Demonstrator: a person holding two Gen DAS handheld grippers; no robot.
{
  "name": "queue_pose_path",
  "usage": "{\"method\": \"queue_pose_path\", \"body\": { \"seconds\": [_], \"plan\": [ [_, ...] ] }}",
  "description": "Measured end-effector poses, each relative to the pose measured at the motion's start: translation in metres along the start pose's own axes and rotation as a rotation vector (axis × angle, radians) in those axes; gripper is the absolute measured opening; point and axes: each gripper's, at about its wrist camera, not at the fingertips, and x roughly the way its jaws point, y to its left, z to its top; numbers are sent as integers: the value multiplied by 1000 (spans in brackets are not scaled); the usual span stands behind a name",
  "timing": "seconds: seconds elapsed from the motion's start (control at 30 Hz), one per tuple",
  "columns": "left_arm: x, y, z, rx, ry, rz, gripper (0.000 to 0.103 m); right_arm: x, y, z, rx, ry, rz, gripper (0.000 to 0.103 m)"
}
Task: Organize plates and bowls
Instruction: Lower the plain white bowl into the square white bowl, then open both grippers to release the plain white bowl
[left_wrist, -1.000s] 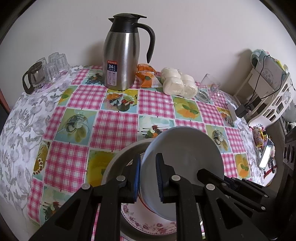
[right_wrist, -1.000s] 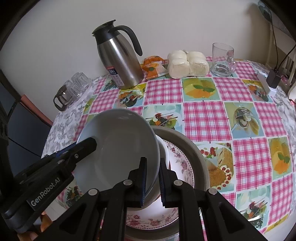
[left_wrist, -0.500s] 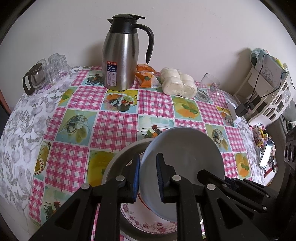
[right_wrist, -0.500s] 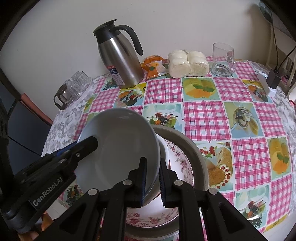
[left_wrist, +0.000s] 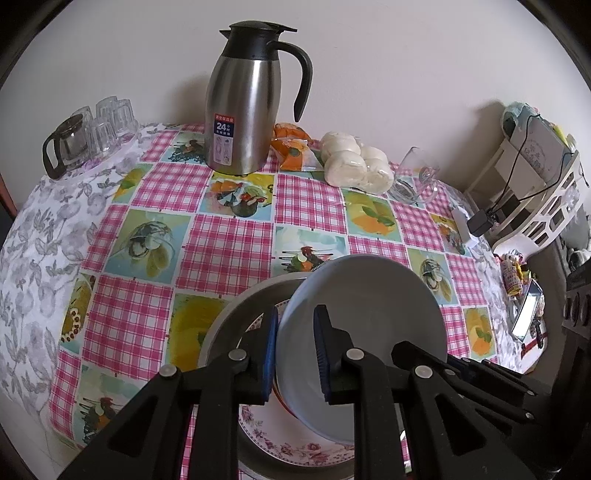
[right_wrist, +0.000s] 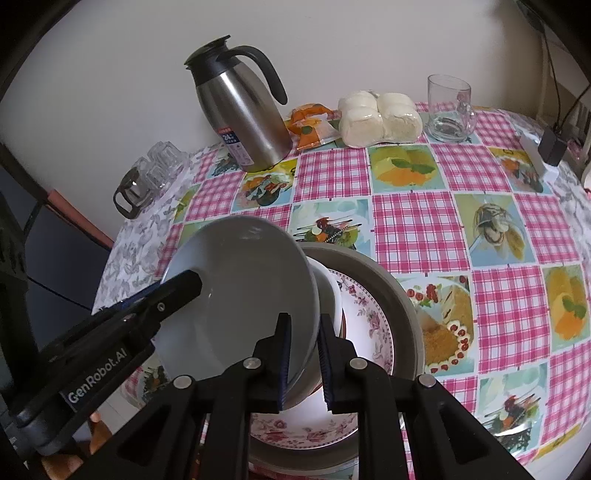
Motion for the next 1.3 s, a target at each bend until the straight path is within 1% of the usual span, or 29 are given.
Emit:
{"method": "queue_pose_path", "body": {
  "seconds": [0.13, 0.23, 0.53, 0.8, 0.83, 0.87, 0.9, 0.93, 0.97, 1.2, 1.3],
  "plan": [
    [2, 1, 0, -6, 5, -4, 18, -2, 0, 1, -4, -5, -8, 19],
    [-1, 1, 1, -14, -5, -7, 18, -5, -3, 2, 8, -15, -17, 25],
    [2, 4, 1, -27, 1, -5, 18, -8, -9, 4, 26, -18, 26, 26],
    [2, 5, 2, -45, -1, -4, 18, -23, -17, 7, 45, -83, 50, 25],
    [2, 4, 2, -47, -1, -5, 18, -21, -18, 8, 43, -84, 52, 25],
    [2, 4, 2, -46, -2, -6, 18, -20, -18, 8, 42, -83, 57, 22],
    [3, 5, 2, -48, -2, -6, 18, -18, -20, 8, 46, -80, 68, 21],
    [2, 5, 2, -50, -3, -6, 18, -16, -21, 8, 51, -76, 77, 18],
    [2, 5, 2, -53, -5, -7, 18, -13, -23, 7, 60, -67, 98, 17],
    [2, 5, 3, -57, -9, -7, 18, -3, -42, 7, 143, -34, 206, 16],
    [1, 4, 3, -54, -10, -8, 18, 1, -45, 7, 161, -22, 229, 16]
  ]
}}
